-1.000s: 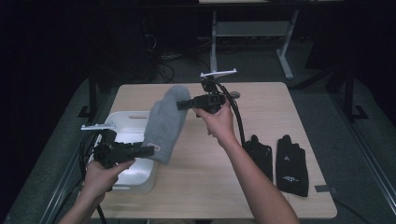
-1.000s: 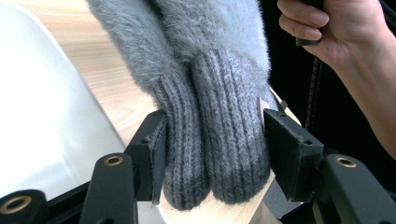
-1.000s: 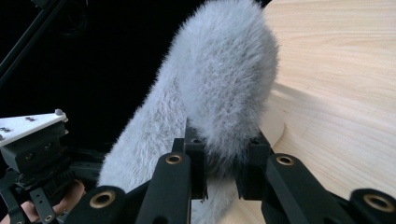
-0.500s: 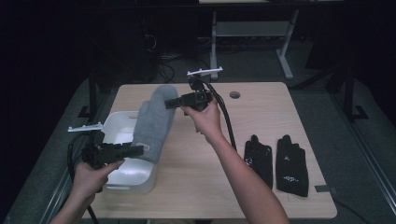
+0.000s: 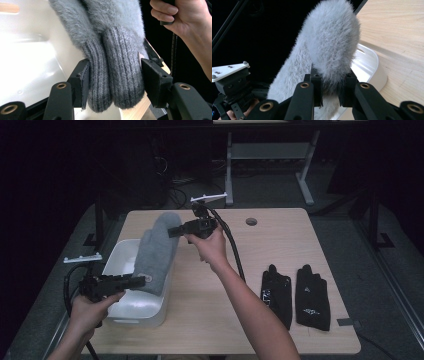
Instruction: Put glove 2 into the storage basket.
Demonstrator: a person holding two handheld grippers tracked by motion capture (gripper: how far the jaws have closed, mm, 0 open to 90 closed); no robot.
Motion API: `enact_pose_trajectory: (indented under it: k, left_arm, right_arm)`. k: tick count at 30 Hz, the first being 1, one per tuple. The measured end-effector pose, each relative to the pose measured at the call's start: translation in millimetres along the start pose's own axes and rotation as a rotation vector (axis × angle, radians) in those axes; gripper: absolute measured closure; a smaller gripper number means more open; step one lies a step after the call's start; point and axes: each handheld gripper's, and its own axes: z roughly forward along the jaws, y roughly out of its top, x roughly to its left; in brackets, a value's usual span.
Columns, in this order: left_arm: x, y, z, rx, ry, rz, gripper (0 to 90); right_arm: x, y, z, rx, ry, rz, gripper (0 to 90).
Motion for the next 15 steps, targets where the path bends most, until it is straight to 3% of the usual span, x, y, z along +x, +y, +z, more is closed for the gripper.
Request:
enact_pose_trajectory:
  k: [15]
  left_arm:
    - [16.2,-6.3,-12.8,-0.003,0.024,-0.029,43.9]
  right_arm:
    - [-2.7,1.5,28.9,0.034,0.010,0.013,76.7]
